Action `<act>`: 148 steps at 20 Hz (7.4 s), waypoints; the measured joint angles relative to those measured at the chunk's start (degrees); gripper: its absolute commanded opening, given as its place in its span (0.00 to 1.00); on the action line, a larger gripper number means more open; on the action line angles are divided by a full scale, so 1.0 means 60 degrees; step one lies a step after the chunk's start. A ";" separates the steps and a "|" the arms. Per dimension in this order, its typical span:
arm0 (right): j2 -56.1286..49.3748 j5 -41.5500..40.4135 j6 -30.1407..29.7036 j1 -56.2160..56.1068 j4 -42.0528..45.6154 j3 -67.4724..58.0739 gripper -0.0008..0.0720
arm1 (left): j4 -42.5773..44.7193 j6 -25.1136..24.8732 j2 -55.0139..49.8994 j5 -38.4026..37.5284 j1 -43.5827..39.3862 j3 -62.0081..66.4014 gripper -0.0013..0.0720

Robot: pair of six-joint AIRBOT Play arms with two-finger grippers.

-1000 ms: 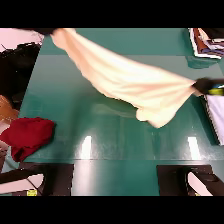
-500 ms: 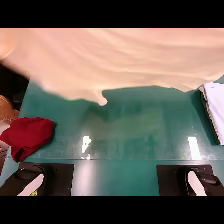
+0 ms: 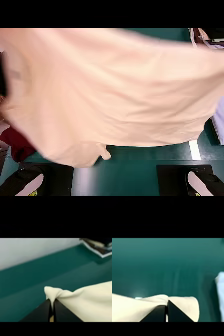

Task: Fold the shirts.

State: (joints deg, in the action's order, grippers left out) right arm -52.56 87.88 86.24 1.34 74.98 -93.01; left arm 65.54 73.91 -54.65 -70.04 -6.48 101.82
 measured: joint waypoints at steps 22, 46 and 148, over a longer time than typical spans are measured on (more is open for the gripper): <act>-0.4091 -0.2109 -0.1078 -0.0171 -0.1770 0.2492 0.63 | 0.0557 0.0579 -0.3439 -0.0066 0.2350 -0.4907 0.85; 0.0685 -0.1399 -0.1326 0.1479 -0.1898 0.6411 0.63 | -0.1858 0.2051 -0.0018 0.2641 0.0488 -1.1836 0.05; -0.1111 -0.2892 -0.0561 0.2408 -0.1577 0.6339 0.56 | 0.0619 0.3260 0.0525 -0.0718 0.1078 -1.1632 0.59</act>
State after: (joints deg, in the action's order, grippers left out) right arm -59.22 70.52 82.87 15.79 65.52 -54.98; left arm 69.25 93.47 -51.51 -74.35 -0.01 32.03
